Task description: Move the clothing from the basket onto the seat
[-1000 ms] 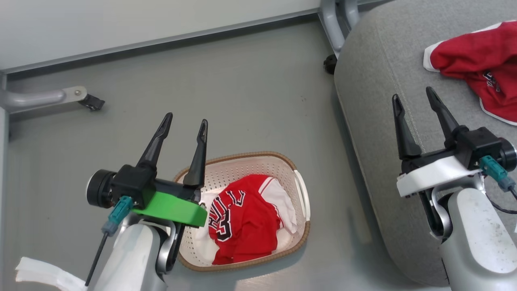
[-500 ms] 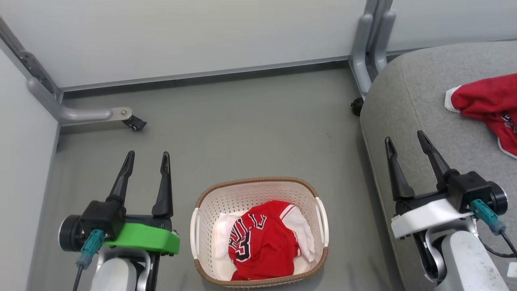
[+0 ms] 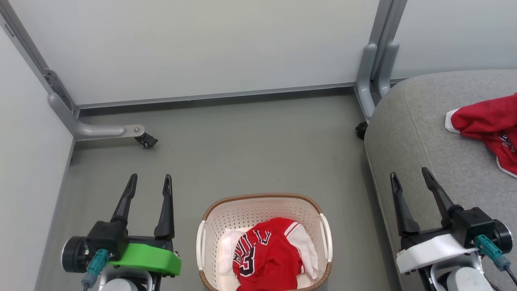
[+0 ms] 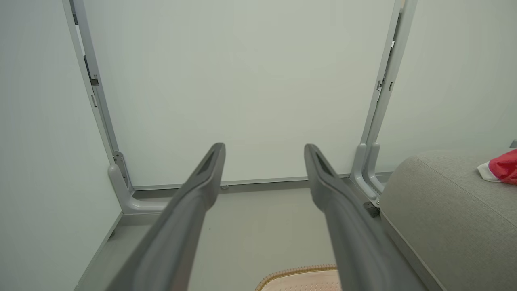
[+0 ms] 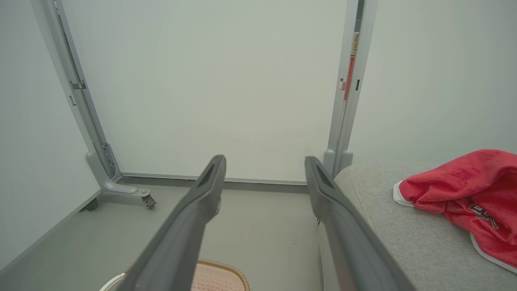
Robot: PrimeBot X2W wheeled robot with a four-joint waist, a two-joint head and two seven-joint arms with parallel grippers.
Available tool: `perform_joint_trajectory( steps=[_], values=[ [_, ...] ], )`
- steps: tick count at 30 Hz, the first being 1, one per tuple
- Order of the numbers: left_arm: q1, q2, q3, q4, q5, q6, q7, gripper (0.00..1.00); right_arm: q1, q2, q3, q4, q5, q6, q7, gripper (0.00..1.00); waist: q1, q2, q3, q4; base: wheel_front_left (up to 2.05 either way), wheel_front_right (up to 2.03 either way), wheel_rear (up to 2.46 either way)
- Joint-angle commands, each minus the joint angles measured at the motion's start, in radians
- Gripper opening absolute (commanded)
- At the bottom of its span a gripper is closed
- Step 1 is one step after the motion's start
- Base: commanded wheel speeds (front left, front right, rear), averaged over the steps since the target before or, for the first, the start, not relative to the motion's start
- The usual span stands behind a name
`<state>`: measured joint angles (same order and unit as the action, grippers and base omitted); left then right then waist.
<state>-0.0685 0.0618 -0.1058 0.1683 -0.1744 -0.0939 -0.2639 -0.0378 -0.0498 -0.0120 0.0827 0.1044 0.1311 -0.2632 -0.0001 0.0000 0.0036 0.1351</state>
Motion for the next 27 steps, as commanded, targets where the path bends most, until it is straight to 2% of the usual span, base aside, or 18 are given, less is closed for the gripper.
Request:
perform_joint_trajectory(
  steps=[1, 11, 27],
  values=[
    [0.016, -0.001, 0.0, -0.003, 0.008, -0.004, -0.001, 1.0, 0.021, -0.002, -0.002, -0.007, 0.009, -0.001, -0.002, 1.0, 0.0001, 0.0, -0.004, 0.001, 0.0, 0.0, 0.0],
    [0.01, -0.005, 0.0, 0.007, 0.016, -0.017, -0.001, 1.0, 0.072, -0.002, 0.003, -0.021, 0.027, -0.001, 0.013, 1.0, 0.0001, 0.0, -0.003, 0.011, 0.0, 0.0, 0.0],
    [-0.001, -0.009, 0.011, 0.014, 0.024, -0.022, -0.001, 1.0, 0.057, -0.002, 0.015, -0.013, 0.028, -0.001, 0.019, 1.0, 0.0001, 0.0, 0.009, 0.011, 0.0, 0.0, 0.0]
  ],
)
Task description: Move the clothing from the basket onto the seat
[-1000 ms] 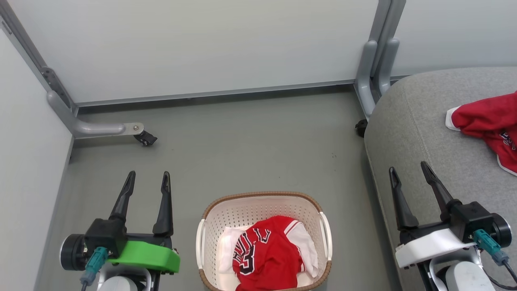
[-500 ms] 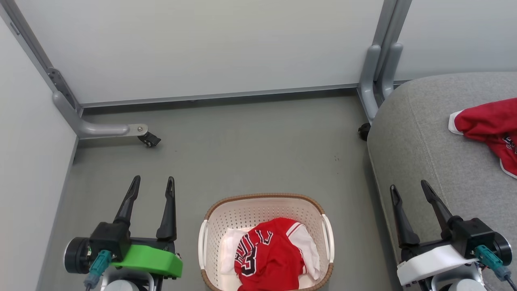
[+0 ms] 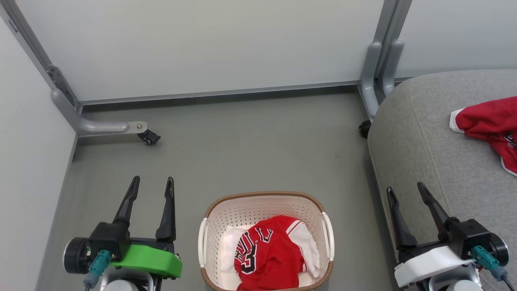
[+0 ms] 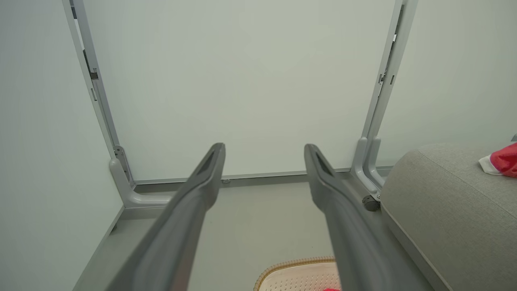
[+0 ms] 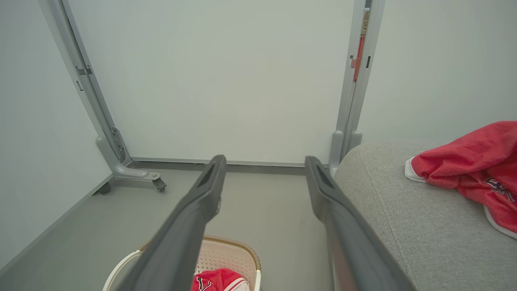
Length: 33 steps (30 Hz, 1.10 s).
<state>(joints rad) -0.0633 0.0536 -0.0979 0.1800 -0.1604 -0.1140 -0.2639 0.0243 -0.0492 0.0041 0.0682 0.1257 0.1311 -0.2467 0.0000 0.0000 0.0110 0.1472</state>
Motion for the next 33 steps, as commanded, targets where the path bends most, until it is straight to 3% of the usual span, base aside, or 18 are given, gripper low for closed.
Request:
perform_joint_trajectory(
  steps=[1, 9, 19, 33],
  values=[
    [-0.008, -0.001, 0.003, 0.005, 0.011, -0.003, -0.001, 1.0, -0.008, -0.003, 0.001, 0.002, 0.007, -0.001, 0.002, 1.0, 0.0, 0.0, 0.003, -0.003, 0.0, 0.0, 0.0],
    [-0.056, -0.001, -0.028, 0.028, 0.016, -0.01, -0.001, 1.0, -0.037, -0.003, 0.013, -0.002, 0.002, -0.001, 0.001, 1.0, 0.0, 0.0, 0.03, -0.031, 0.0, 0.0, 0.0],
    [-0.208, 0.032, -0.126, 0.137, 0.011, -0.018, -0.001, 1.0, -0.13, -0.002, 0.044, -0.026, -0.007, -0.001, -0.008, 1.0, 0.0, 0.0, 0.155, -0.143, 0.0, 0.0, 0.0],
    [-0.473, 0.122, -0.364, 0.382, -0.033, -0.017, -0.001, 1.0, -0.324, -0.002, 0.091, -0.048, 0.018, -0.001, -0.019, 1.0, 0.0, 0.0, 0.405, -0.314, 0.0, 0.0, 0.0]
  ],
)
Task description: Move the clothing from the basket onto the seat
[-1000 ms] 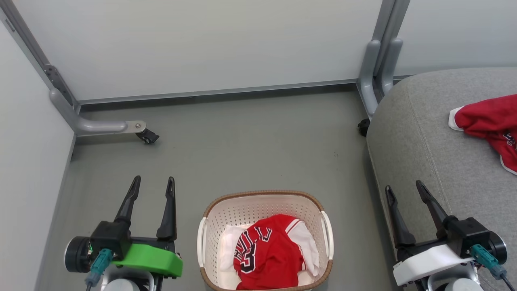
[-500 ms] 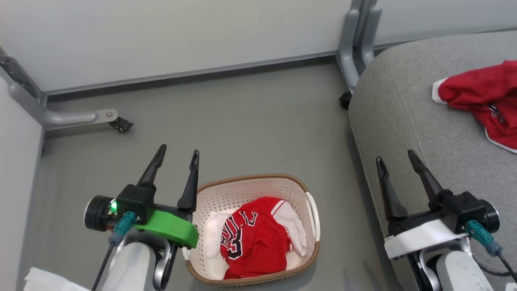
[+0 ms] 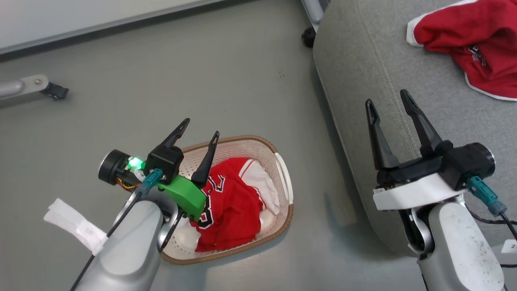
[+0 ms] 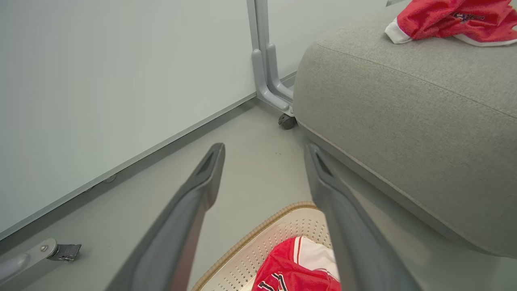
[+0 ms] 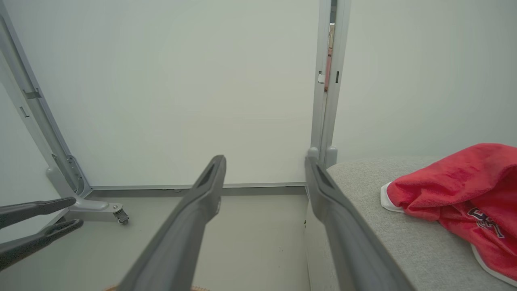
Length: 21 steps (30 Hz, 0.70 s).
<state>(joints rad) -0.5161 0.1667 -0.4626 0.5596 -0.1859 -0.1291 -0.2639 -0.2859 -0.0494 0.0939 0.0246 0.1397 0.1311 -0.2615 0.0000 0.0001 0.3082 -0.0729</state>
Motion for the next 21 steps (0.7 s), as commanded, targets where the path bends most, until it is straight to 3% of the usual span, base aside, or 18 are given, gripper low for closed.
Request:
perform_joint_trajectory(
  steps=[1, 10, 21],
  values=[
    [-0.043, 0.015, -0.024, 0.023, -0.01, -0.002, -0.001, 1.0, -0.029, -0.002, 0.003, -0.011, 0.009, -0.001, -0.004, 1.0, 0.0, -0.0001, 0.126, -0.104, 0.0, 0.0, 0.0],
    [-0.194, 0.047, -0.202, 0.176, -0.042, -0.002, -0.001, 1.0, -0.105, -0.002, 0.018, -0.051, 0.035, -0.001, -0.005, 1.0, 0.0, -0.0001, 0.261, -0.162, 0.0, 0.0, 0.0],
    [-0.336, 0.058, -0.416, 0.375, -0.108, -0.002, -0.001, 1.0, -0.18, -0.002, 0.045, -0.086, 0.044, -0.001, -0.005, 1.0, 0.0, -0.0001, 0.403, -0.184, 0.0, 0.0, 0.0]
  ],
)
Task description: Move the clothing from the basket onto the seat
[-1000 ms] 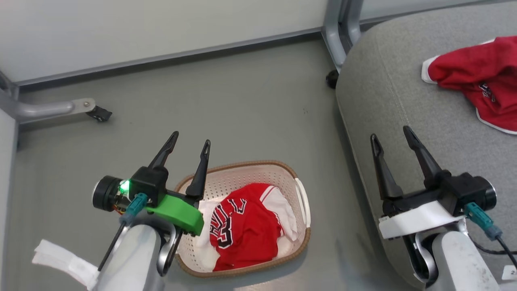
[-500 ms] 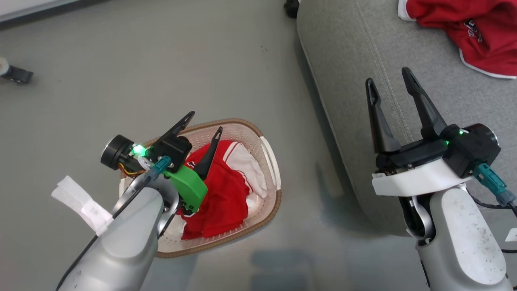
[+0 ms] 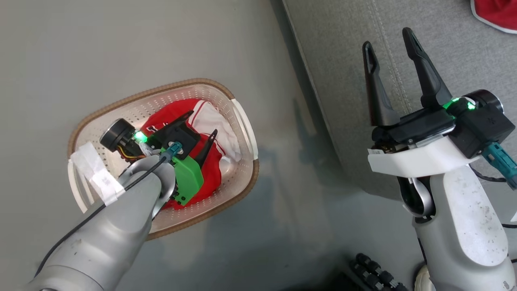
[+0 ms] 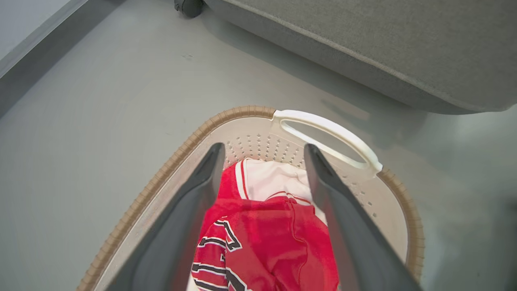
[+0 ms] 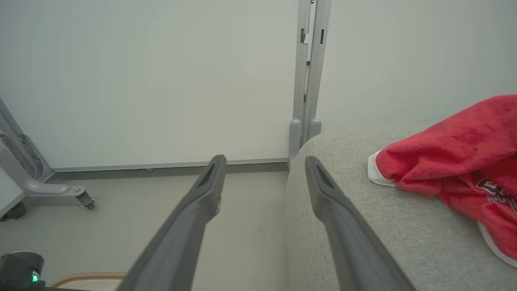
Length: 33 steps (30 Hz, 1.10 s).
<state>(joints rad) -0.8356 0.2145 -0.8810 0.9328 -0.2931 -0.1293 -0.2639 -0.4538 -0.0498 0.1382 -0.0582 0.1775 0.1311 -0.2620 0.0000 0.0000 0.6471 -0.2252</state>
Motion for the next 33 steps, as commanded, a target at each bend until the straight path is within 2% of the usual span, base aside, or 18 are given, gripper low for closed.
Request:
perform_joint_trajectory(
  steps=[1, 13, 24, 33],
  values=[
    [-0.028, 0.012, -0.016, 0.016, -0.008, -0.002, -0.001, 1.0, -0.018, -0.001, 0.003, -0.006, 0.007, -0.001, -0.004, 1.0, 0.0, 0.0, 0.077, -0.033, 0.0, 0.0, 0.0],
    [-0.111, 0.0, -0.195, 0.177, -0.115, -0.002, 0.022, 1.0, -0.069, -0.002, 0.018, -0.037, 0.011, -0.001, -0.004, 1.0, 0.0, 0.0, 0.19, -0.036, 0.0, 0.0, 0.0],
    [-0.154, 0.002, -0.311, 0.234, -0.233, -0.002, 0.106, 1.0, -0.083, -0.002, 0.012, -0.064, 0.005, -0.001, -0.004, 1.0, 0.0, 0.0, 0.266, -0.032, 0.0, 0.0, 0.0],
    [-0.189, 0.004, -0.357, 0.276, -0.275, -0.002, 0.164, 1.0, -0.089, -0.002, 0.012, -0.095, 0.005, -0.001, -0.004, 1.0, 0.0, 0.0, 0.321, -0.034, 0.0, 0.0, 0.0]
  ],
)
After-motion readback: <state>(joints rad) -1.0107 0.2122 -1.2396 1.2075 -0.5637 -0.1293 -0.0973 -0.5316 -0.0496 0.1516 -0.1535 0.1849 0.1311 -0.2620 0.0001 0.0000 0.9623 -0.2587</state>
